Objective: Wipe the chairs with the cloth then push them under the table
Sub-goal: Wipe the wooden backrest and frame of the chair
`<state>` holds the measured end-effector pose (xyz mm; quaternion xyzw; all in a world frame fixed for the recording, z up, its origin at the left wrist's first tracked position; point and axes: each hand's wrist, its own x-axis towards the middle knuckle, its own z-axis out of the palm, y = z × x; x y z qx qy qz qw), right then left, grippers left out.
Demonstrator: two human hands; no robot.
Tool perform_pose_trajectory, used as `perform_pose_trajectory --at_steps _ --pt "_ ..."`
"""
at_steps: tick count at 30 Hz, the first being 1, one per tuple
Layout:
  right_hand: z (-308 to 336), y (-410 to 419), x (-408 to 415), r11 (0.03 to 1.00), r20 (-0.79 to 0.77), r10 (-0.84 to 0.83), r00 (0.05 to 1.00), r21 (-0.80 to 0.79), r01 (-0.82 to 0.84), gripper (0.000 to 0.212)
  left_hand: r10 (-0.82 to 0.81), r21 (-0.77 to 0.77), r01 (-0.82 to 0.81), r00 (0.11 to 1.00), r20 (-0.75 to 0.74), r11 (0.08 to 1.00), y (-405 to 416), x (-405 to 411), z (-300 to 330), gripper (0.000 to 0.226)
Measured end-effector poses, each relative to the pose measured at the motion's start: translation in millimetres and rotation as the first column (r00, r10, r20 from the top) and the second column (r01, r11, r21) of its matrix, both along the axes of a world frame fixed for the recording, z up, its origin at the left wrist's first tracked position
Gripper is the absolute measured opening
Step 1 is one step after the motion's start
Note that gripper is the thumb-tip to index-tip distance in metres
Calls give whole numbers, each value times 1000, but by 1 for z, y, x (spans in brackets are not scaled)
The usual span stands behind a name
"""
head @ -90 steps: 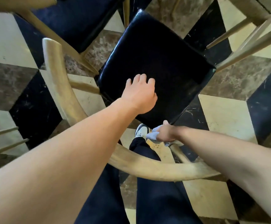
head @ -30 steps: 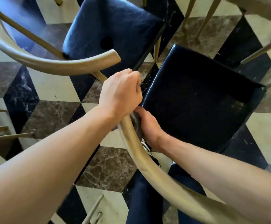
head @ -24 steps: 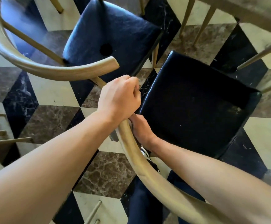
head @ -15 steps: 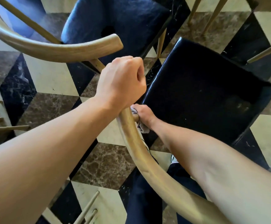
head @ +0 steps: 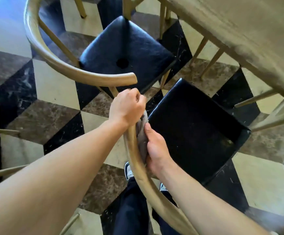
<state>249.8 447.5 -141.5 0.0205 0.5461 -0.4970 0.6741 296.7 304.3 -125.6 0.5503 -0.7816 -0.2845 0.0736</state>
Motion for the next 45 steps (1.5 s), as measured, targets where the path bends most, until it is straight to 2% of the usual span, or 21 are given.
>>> perform_pose_trajectory --at_steps 1,2,4,5,7,9,11,14,16,17,19,24,26,28,30,33,35,38,40,43,45 --pt "2 8 0 998 29 -53 998 -20 54 44 90 87 -85 995 -49 993 1 1 -3 37" --pt "7 14 1 995 -17 -75 997 -64 74 44 201 204 -174 973 -118 963 3 4 0 44" --pt "13 25 4 981 -235 -78 969 -192 32 49 402 461 -280 896 -190 842 6 14 1 58" --pt "16 28 5 961 -363 -64 930 -273 -40 51 463 548 -295 865 -195 783 6 22 1 65" --pt "20 25 11 908 -580 -35 814 -358 -216 43 535 630 -323 826 -176 706 6 45 2 72" --pt "22 16 15 886 -801 -14 599 -287 -364 40 577 634 -374 804 -142 677 1 70 2 74" --pt "23 2 15 878 -933 -11 361 -182 -443 40 580 614 -395 805 -126 683 -5 89 3 75" --pt "31 -34 18 849 -992 51 111 -15 -527 29 554 597 -377 821 -140 709 -14 107 6 78" --pt "35 -58 22 826 -982 182 -53 182 -534 24 539 595 -356 827 -159 721 -20 112 9 80" --pt "36 -66 22 813 -965 246 -95 258 -522 27 540 590 -355 825 -168 725 -22 111 11 80" --pt "37 -73 24 814 -951 295 -96 303 -496 37 526 571 -350 832 -175 743 -25 110 17 79" --pt "44 -32 40 812 -969 144 -198 230 -537 31 423 550 -279 893 -153 787 -26 104 32 74" --pt "47 2 46 765 -973 128 -192 220 -605 25 391 545 -253 908 -153 800 -23 102 39 73" --pt "49 40 44 717 -981 134 -142 195 -670 20 345 515 -222 926 -156 828 -20 99 47 69" --pt "58 76 35 719 -976 206 -73 202 -665 54 279 473 -176 948 -156 863 -9 93 57 65" --pt "71 93 33 752 -914 406 21 321 -576 106 219 419 -133 962 -163 898 11 90 71 58" --pt "71 78 37 747 -880 475 20 391 -538 116 206 386 -130 965 -161 913 24 89 78 57" --pt "61 33 45 788 -887 462 18 401 -468 108 193 327 -132 968 -162 936 40 89 81 53" --pt "57 14 51 794 -887 459 -49 434 -426 102 173 274 -124 971 -163 954 50 91 82 47" --pt "56 27 56 780 -865 449 -225 502 -372 94 97 229 -67 988 -120 971 71 91 83 45" --pt "56 62 58 777 -837 421 -349 531 -338 90 3 161 2 999 -33 987 90 87 84 42"
